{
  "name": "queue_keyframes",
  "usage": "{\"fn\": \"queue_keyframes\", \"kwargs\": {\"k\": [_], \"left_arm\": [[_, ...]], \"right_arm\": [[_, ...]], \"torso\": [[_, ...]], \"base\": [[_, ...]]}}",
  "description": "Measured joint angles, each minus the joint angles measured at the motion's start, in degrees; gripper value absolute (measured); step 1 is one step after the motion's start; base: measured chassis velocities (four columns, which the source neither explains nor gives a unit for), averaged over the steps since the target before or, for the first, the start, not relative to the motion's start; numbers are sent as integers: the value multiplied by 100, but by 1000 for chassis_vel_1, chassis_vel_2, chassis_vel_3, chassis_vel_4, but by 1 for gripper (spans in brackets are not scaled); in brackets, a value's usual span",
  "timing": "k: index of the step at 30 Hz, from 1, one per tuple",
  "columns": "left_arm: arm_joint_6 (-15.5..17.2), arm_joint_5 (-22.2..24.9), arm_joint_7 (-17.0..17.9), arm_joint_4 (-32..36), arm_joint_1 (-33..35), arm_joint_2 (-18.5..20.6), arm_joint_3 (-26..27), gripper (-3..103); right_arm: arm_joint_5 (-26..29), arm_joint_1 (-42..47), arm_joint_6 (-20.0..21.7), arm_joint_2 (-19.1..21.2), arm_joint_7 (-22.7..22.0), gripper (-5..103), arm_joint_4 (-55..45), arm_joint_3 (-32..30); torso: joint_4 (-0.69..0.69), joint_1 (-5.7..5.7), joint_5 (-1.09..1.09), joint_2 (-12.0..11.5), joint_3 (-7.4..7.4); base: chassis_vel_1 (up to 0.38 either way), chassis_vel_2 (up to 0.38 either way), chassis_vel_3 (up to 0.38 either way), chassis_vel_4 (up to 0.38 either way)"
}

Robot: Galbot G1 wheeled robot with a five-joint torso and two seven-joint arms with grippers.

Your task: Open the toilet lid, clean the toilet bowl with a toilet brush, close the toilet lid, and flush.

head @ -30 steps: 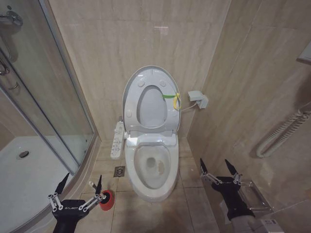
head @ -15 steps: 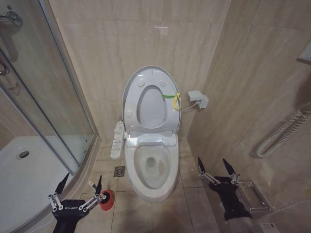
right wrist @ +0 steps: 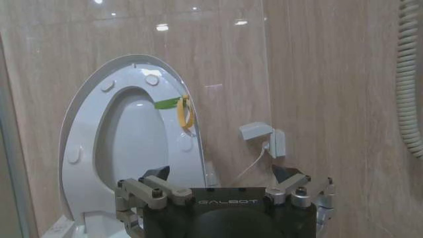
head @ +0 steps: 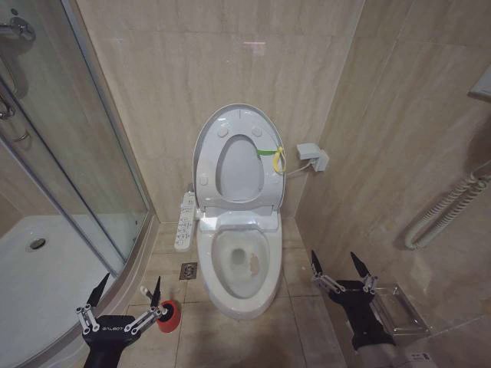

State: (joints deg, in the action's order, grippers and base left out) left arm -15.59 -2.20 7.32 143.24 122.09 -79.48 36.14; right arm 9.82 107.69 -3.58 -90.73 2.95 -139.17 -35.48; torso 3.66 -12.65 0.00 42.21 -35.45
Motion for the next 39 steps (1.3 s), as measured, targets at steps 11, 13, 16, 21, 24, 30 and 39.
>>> {"fn": "queue_keyframes", "kwargs": {"k": [11, 13, 16, 21, 24, 30, 39], "left_arm": [[0, 0, 0, 0, 0, 0, 0, 100], [0, 0, 0, 0, 0, 0, 0, 100], [0, 0, 0, 0, 0, 0, 0, 100], [0, 0, 0, 0, 0, 0, 0, 100], [0, 0, 0, 0, 0, 0, 0, 100], [0, 0, 0, 0, 0, 0, 0, 100], [0, 0, 0, 0, 0, 0, 0, 100]], "right_arm": [[0, -2, 2, 3, -6, 100, 2, -3], [0, -2, 2, 3, -6, 100, 2, -3], [0, -2, 3, 4, -6, 100, 2, -4], [0, -3, 4, 4, -7, 100, 2, -4], [1, -3, 5, 4, -7, 100, 2, -4], [2, -3, 7, 4, -7, 100, 2, -4], [2, -3, 7, 5, -7, 100, 2, -4]], "torso": [[0, 0, 0, 0, 0], [0, 0, 0, 0, 0], [0, 0, 0, 0, 0], [0, 0, 0, 0, 0], [0, 0, 0, 0, 0], [0, 0, 0, 0, 0], [0, 0, 0, 0, 0]], "base": [[0, 0, 0, 0], [0, 0, 0, 0], [0, 0, 0, 0], [0, 0, 0, 0], [0, 0, 0, 0], [0, 0, 0, 0], [0, 0, 0, 0]]}}
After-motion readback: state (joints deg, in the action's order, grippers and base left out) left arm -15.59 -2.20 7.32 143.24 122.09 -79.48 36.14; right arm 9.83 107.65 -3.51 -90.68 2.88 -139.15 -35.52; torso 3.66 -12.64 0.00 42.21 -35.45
